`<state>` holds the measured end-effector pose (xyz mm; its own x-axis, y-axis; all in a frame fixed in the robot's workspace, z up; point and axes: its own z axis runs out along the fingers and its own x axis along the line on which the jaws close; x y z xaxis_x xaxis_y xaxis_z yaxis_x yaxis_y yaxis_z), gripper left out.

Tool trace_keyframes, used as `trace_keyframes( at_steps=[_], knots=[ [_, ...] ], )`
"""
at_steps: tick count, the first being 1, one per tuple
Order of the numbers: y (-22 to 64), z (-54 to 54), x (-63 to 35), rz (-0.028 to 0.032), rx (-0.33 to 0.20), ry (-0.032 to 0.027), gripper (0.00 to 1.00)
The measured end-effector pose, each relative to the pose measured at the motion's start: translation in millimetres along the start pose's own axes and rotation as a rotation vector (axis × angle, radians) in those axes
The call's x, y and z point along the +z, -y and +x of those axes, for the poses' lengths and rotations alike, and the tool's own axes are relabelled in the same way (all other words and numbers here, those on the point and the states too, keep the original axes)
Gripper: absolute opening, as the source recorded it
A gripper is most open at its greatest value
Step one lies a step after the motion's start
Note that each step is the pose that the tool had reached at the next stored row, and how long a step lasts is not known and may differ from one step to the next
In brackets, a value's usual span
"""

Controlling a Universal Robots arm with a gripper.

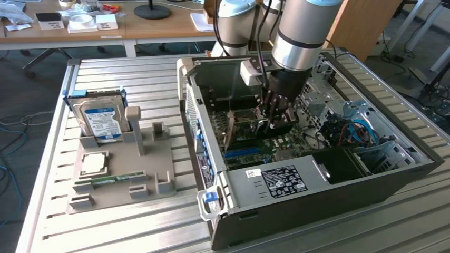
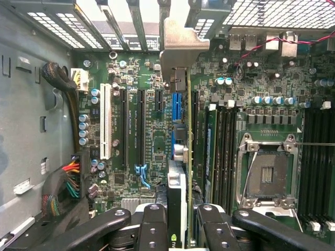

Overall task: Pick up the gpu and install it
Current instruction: 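Insert the gpu into the slot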

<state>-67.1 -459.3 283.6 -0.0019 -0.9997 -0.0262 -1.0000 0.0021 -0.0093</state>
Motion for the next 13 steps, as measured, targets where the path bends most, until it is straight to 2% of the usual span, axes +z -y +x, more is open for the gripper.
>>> trace_keyframes(
  at_steps=[13],
  knots=[
    [-0.1, 0.0, 1.1, -0.0001, 0.0, -0.0001, 0.27]
  ],
)
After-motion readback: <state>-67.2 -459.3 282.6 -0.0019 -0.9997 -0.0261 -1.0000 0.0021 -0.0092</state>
